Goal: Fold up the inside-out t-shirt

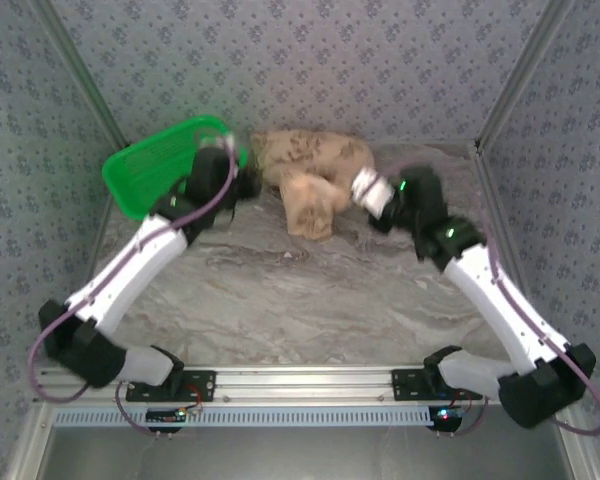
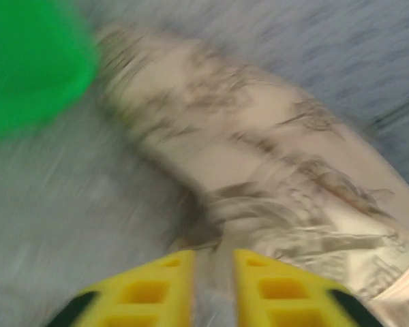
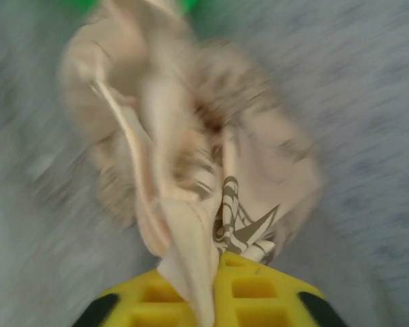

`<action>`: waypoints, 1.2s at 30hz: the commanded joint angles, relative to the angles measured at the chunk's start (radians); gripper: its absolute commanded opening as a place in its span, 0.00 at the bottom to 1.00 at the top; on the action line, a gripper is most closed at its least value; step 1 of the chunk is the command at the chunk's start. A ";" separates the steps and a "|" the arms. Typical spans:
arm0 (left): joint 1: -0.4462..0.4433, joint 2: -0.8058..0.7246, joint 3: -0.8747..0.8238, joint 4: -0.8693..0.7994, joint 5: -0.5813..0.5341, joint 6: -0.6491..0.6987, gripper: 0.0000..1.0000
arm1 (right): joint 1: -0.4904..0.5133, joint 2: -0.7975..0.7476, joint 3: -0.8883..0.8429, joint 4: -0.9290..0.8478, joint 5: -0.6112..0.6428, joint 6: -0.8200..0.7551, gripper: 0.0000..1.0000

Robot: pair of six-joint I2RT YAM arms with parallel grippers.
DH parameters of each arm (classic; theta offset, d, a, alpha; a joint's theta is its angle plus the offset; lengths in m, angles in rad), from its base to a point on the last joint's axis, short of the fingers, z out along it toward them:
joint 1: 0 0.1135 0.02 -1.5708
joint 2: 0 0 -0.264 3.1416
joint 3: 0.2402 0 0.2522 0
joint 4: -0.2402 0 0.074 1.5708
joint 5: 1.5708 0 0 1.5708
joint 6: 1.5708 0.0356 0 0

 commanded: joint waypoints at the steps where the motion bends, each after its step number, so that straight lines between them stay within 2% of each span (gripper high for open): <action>1: -0.018 -0.252 -0.455 0.168 -0.019 -0.465 0.53 | 0.135 -0.147 -0.225 -0.122 0.041 -0.121 0.42; 2: -0.034 -0.309 -0.563 0.208 0.009 -0.547 0.61 | 0.179 -0.174 -0.268 -0.160 0.058 -0.104 0.52; 4: -0.061 -0.447 -0.708 0.202 0.026 -0.592 0.68 | 0.270 -0.217 -0.306 -0.232 0.110 -0.085 0.57; 7: -0.103 -0.596 -0.674 0.047 -0.057 -0.423 0.71 | 0.303 -0.212 -0.258 -0.255 0.185 -0.065 0.63; 9: -0.104 -0.611 -0.603 -0.035 -0.100 -0.303 0.76 | 0.301 -0.178 -0.231 -0.215 0.155 -0.077 0.68; 11: -0.102 -0.568 -0.527 -0.088 -0.114 -0.207 0.77 | 0.288 -0.111 -0.200 -0.143 0.062 -0.084 0.72; 14: -0.094 -0.444 -0.433 -0.116 -0.090 -0.126 0.78 | 0.286 0.068 -0.140 0.018 -0.123 -0.042 0.71; 15: -0.087 -0.403 -0.407 -0.123 -0.088 -0.114 0.78 | 0.289 0.134 -0.136 0.099 -0.136 0.003 0.70; 17: -0.069 -0.334 -0.374 -0.118 -0.066 -0.086 0.78 | 0.306 0.241 -0.141 0.212 -0.110 -0.013 0.70; 21: -0.017 -0.239 -0.345 -0.074 0.009 -0.051 0.78 | 0.323 0.390 -0.125 0.337 -0.041 -0.226 0.69; 26: 0.011 -0.163 -0.338 -0.068 0.078 -0.029 0.77 | 0.308 0.510 -0.079 0.356 0.055 -0.436 0.68; 28: 0.014 -0.150 -0.343 -0.071 0.092 -0.018 0.77 | 0.302 0.552 -0.084 0.382 0.098 -0.499 0.64; 31: 0.017 -0.150 -0.355 -0.075 0.101 -0.008 0.76 | 0.298 0.605 -0.105 0.489 0.162 -0.530 0.44; 36: 0.034 -0.169 -0.364 -0.090 0.104 0.019 0.74 | 0.310 0.598 -0.114 0.482 0.056 -0.529 0.06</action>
